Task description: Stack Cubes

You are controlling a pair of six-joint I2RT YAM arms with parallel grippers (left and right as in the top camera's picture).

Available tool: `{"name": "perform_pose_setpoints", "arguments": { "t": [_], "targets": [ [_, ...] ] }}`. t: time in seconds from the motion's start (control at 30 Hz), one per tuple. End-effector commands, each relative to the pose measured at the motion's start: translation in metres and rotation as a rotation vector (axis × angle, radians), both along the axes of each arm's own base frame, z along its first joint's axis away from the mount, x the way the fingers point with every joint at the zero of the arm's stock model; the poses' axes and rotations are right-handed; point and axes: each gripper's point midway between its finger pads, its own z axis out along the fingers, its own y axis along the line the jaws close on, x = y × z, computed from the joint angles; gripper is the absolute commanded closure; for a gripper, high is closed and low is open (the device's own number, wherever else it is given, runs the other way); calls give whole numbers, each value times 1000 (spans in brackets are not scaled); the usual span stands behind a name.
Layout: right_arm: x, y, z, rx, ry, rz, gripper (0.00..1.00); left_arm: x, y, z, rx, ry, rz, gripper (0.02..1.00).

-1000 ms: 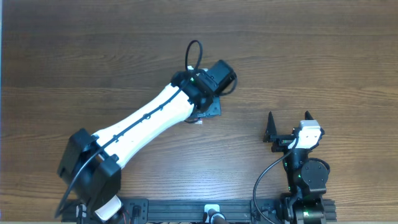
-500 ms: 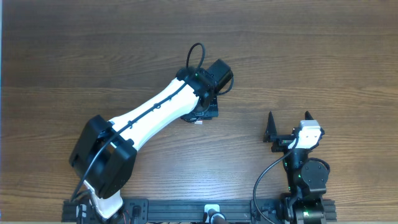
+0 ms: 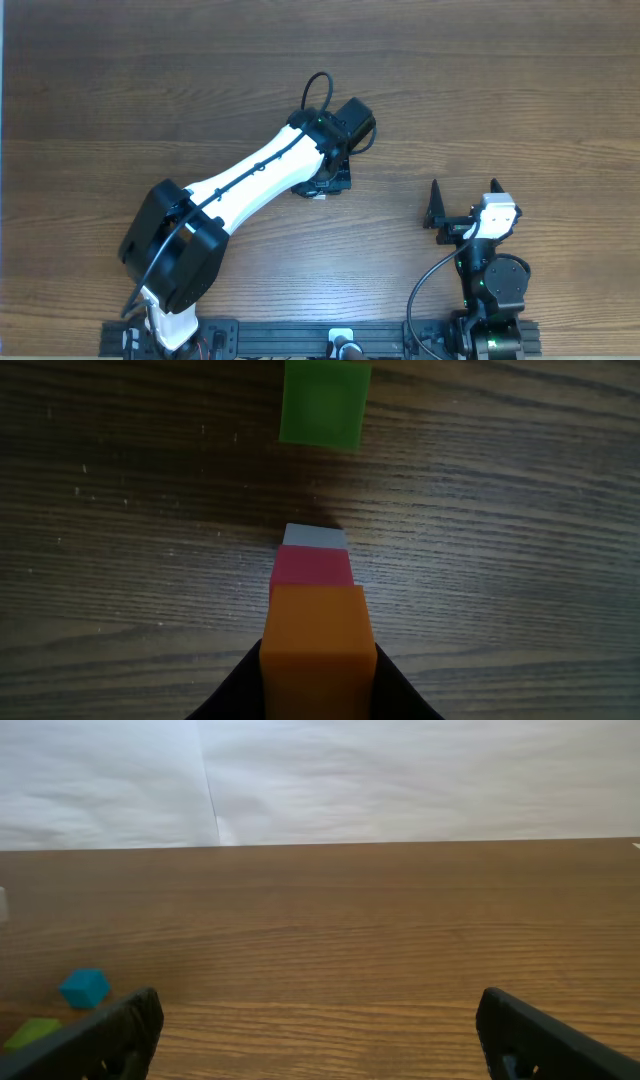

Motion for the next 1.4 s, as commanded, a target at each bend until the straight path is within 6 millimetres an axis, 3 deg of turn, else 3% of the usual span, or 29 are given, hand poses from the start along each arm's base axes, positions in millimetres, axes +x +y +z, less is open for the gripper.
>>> {"name": "perform_pose_setpoints", "arguments": {
  "t": [0.03, 0.9, 1.0, 1.27, 1.4],
  "targets": [
    [0, 2, -2, -7, 1, 12, 7, 3, -1, -2, 4, 0, -12, 947],
    [0, 2, -2, -7, 1, 12, 7, 5, 2, -7, 27, -2, -11, 928],
    [0, 2, -2, -7, 1, 12, 9, 4, 2, -7, 28, -1, -11, 869],
    [0, 2, -2, -7, 2, 12, 7, 4, 2, -7, 28, -1, -11, 592],
    [0, 2, -2, -7, 1, 12, 9, 4, 2, -7, 28, -1, -11, 555]
  ]
}}
